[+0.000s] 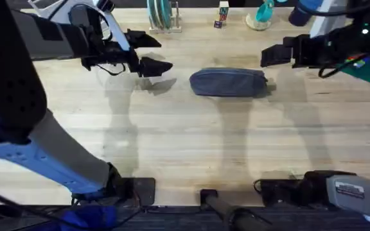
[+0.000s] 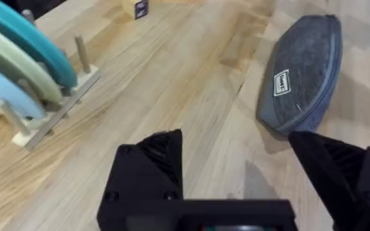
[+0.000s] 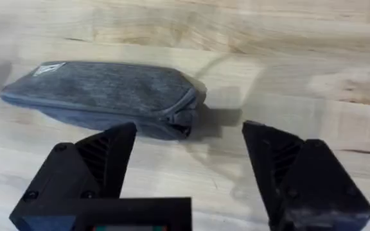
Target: Unzip the bag, pick up the pens from the table one at a time and place them inside, then zip the bag closed.
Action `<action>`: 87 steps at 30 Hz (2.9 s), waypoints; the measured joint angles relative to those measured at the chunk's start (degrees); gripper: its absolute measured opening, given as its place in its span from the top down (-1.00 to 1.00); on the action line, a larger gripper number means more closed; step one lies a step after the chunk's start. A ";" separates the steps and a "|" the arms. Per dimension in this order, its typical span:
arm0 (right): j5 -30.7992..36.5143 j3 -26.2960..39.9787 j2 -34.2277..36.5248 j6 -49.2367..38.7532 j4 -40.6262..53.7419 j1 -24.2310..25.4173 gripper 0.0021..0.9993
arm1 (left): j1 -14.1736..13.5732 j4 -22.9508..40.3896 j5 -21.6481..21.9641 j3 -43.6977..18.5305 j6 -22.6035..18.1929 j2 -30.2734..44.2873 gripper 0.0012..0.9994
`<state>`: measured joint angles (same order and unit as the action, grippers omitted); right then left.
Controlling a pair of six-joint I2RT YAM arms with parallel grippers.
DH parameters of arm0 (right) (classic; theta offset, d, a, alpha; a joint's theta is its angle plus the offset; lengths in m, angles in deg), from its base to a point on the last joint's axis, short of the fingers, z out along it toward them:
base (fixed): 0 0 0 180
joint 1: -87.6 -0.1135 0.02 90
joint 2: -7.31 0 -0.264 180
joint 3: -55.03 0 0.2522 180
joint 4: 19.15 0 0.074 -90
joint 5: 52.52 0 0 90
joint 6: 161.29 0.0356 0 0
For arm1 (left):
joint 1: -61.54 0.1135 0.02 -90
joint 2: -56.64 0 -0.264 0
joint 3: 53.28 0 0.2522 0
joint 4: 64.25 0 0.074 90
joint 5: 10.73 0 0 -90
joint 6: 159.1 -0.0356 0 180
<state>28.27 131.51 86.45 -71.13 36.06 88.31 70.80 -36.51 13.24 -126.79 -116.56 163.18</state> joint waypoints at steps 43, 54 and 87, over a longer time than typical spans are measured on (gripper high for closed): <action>-5.52 0.00 -17.84 2.90 14.84 3.09 -0.99 | -5.86 29.55 26.51 0.00 13.69 -36.52 -0.99; -20.10 -0.47 -14.12 -1.71 14.76 16.37 -0.99 | -5.86 29.55 26.67 0.00 13.69 -36.53 -0.99; -46.33 -2.25 23.11 -21.25 -1.67 24.01 -0.99 | -5.86 29.57 26.67 0.00 13.71 -36.52 -0.99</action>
<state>-18.06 129.26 109.56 -92.39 34.39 112.32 64.94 -6.94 39.91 -126.79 -102.85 126.66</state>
